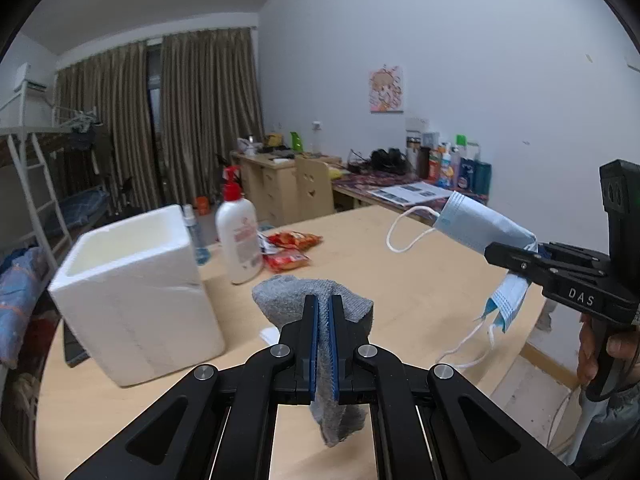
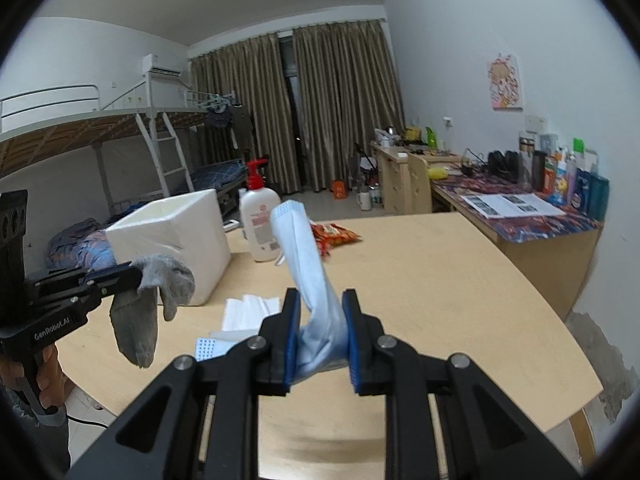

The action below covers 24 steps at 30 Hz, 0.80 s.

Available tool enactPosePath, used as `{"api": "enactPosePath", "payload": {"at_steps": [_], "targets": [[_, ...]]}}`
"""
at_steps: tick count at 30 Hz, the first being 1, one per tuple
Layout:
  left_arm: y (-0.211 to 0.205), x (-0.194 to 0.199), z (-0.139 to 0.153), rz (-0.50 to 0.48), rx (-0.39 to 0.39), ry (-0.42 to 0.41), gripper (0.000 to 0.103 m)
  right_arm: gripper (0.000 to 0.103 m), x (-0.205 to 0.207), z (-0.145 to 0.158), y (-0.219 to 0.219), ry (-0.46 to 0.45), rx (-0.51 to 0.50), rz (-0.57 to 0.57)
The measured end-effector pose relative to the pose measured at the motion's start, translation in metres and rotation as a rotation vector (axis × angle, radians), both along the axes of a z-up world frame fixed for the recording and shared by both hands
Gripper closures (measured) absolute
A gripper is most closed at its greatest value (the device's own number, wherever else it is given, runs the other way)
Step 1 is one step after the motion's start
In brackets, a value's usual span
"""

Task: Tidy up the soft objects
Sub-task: 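Carry the sock with the left tool while the right tool carries the mask over the foam box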

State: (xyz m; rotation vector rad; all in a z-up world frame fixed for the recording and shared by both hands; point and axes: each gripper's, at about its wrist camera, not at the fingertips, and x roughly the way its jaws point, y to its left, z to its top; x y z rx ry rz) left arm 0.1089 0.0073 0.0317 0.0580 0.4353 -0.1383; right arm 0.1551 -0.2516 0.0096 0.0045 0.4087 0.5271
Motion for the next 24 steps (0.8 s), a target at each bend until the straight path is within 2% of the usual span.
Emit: {"api": "enactPosePath", "payload": {"at_steps": [15,24], "targets": [[0.046,-0.049,0.026,0.157,0.027,-0.086,0.098,0.078,0.001,0.01,0.054,-0.041,0.011,0.182],[0.086,-0.068,0.026,0.299,-0.027,-0.099,0.098,0.078,0.0,0.013,0.095,-0.047,0.002,0.318]]}}
